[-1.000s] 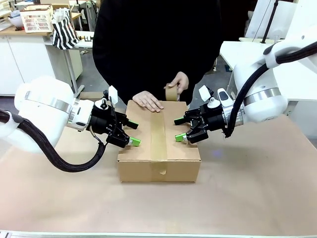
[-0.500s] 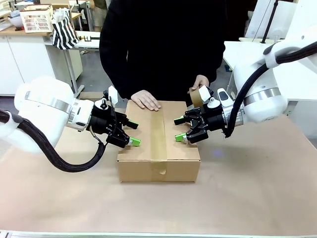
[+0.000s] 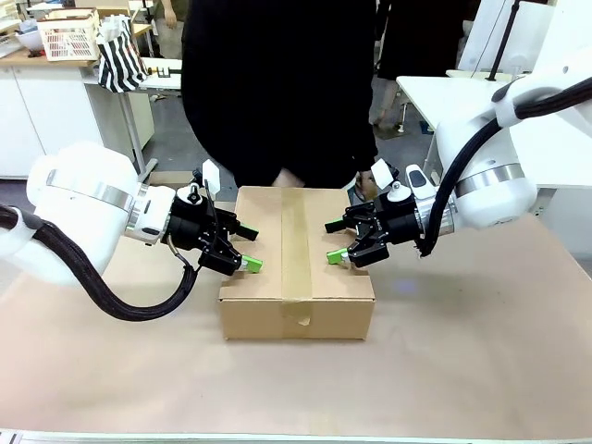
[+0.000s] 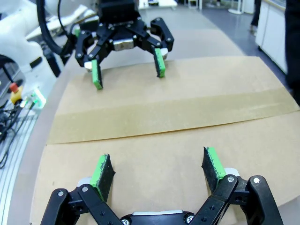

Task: Pack the gift set into the box.
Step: Press and hold the closed box until the human finishes sealing it.

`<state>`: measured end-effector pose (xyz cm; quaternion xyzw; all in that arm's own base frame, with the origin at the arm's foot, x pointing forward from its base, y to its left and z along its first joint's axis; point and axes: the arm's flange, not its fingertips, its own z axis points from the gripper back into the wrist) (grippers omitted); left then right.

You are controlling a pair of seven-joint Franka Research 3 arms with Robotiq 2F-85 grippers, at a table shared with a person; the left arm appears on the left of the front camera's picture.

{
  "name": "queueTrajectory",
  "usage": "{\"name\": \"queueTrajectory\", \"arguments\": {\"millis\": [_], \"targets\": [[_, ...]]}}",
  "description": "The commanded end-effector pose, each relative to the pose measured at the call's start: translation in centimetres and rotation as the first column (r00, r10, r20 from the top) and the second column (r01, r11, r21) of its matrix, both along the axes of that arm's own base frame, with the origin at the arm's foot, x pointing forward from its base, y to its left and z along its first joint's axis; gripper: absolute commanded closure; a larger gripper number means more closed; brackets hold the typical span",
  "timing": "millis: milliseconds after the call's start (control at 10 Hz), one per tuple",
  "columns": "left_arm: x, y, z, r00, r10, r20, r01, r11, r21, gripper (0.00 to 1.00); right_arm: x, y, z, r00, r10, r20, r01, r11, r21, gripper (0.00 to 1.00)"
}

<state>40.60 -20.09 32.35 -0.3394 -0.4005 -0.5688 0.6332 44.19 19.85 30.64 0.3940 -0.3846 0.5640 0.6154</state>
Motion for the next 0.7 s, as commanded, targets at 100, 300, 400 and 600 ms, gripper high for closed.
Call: {"name": "queueTrajectory", "arguments": {"millis": [100, 300, 400, 600], "targets": [[-0.15, 0.11, -0.18, 1.0, -0.005, -0.007, 0.005, 1.0, -0.004, 0.0, -0.22, 0.2, -0.29, 1.0, -0.007, 0.022, 0.007, 1.0, 0.012, 0.0], [-0.15, 0.11, -0.18, 1.0, -0.005, -0.007, 0.005, 1.0, -0.004, 0.0, -0.22, 0.2, -0.29, 1.0, -0.007, 0.022, 0.007, 1.0, 0.012, 0.0], [-0.15, 0.11, -0.18, 1.0, -0.005, -0.007, 0.005, 1.0, -0.004, 0.0, -0.22, 0.2, -0.29, 1.0, -0.007, 0.022, 0.007, 1.0, 0.012, 0.0], [-0.15, 0.11, -0.18, 1.0, -0.005, -0.007, 0.005, 1.0, -0.004, 0.0, -0.22, 0.2, -0.29, 1.0, -0.007, 0.022, 0.007, 1.0, 0.012, 0.0]]}}
